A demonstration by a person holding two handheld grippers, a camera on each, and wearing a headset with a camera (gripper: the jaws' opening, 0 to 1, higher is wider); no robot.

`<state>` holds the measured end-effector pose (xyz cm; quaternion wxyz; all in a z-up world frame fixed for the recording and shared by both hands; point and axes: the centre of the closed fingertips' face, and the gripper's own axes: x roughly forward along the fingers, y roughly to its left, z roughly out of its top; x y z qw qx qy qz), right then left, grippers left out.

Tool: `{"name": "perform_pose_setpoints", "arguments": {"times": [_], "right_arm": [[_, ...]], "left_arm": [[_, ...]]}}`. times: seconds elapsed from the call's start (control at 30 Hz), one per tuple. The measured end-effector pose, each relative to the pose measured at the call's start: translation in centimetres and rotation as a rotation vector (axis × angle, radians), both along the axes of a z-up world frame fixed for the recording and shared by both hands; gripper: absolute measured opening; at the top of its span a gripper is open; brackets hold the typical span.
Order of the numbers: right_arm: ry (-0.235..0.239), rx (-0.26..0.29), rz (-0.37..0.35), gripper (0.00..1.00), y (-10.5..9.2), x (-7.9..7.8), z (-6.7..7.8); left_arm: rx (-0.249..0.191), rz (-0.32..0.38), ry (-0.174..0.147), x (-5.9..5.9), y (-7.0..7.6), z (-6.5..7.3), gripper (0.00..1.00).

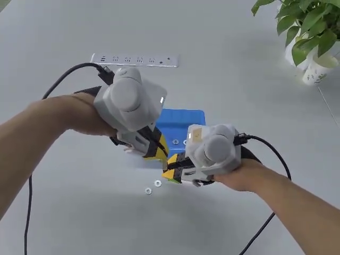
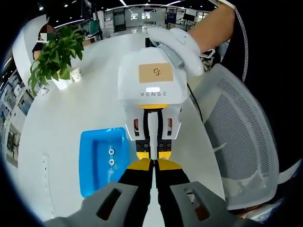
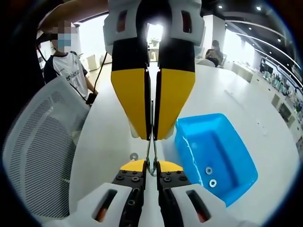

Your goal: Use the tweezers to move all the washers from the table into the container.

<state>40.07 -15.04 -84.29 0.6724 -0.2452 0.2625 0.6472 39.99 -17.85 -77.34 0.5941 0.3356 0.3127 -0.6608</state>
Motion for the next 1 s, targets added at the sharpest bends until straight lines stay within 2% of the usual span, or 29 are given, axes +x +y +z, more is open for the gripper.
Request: {"name": "perform_pose_setpoints", "arguments": {"times": [0.5, 1.0], "right_arm": [[-0.026, 0.000, 0.015, 0.09, 0.2, 0.4, 1.6], [-0.056, 0.012, 0.012, 0.09, 0.4, 1.6, 3.3]], "left_arm": [[0.005, -0.004, -0.011, 0.4, 0.4, 1.4, 0.05], [0.009, -0.007, -0.027, 1.5, 0.5, 3.1, 0.05]]}}
